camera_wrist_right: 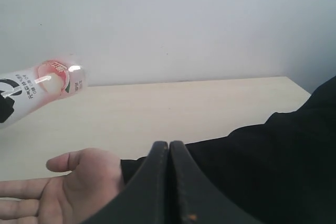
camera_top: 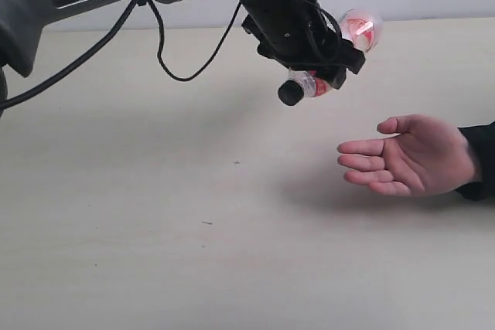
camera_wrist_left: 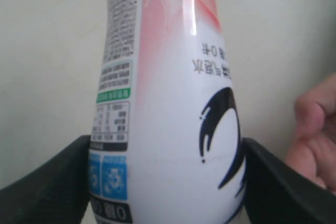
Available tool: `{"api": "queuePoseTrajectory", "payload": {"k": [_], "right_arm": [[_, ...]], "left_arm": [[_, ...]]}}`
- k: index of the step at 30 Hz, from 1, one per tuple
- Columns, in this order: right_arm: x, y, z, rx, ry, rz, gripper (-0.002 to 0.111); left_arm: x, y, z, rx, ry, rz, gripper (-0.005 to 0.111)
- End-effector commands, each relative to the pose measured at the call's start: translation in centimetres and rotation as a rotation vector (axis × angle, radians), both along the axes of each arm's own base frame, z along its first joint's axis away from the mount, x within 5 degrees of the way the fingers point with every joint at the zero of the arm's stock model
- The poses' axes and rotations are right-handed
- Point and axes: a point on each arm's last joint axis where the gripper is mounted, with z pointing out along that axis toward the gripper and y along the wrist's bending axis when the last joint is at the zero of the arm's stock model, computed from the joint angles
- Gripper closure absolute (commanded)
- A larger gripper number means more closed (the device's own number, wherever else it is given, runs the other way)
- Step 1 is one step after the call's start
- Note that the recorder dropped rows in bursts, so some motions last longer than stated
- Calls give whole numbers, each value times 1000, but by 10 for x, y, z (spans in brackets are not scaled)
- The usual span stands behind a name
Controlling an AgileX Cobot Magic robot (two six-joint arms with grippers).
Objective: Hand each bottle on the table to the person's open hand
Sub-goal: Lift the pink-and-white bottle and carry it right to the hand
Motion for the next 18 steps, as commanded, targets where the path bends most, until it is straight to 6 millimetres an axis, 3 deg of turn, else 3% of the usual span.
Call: {"api": "queuePoseTrajectory", "payload": {"k": [1, 9, 18], "right_arm": [[0, 0, 0, -14, -13, 2, 108], [0, 0, 0, -12, -13, 2, 108], [0, 0, 0, -12, -13, 2, 108]], "left_arm": [[-29, -17, 14, 38, -17, 109, 107], [-72, -39, 42, -18, -25, 247, 107], [-124, -63, 48, -4, 19, 210, 107]]}}
